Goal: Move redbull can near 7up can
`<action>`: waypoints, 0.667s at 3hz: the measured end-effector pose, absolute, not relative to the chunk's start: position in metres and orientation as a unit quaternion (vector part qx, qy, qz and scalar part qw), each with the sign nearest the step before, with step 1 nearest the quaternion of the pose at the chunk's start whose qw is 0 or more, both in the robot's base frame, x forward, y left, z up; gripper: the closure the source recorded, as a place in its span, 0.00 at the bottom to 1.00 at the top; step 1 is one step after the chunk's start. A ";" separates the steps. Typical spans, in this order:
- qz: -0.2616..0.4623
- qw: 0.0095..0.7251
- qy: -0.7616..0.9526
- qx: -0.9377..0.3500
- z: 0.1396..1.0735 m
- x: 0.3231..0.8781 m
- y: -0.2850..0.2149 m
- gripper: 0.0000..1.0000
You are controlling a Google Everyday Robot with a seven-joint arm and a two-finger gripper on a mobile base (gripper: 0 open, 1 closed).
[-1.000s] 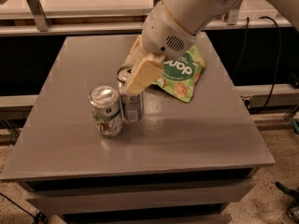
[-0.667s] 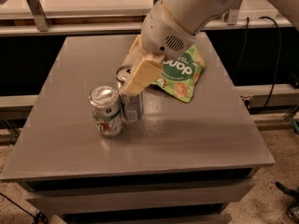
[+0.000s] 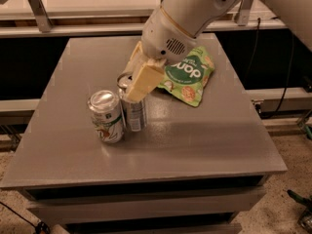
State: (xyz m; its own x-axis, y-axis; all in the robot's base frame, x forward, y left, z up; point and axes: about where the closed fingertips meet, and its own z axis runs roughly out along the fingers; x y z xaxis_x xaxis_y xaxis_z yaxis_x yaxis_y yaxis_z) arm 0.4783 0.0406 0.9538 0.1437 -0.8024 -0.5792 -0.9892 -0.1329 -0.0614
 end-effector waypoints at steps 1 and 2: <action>0.210 0.222 0.619 -0.724 0.954 0.477 0.042 0.13; 0.209 0.222 0.618 -0.725 0.954 0.476 0.043 0.00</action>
Offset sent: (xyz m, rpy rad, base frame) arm -0.0013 0.0008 -0.0005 -0.0021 0.0019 0.0043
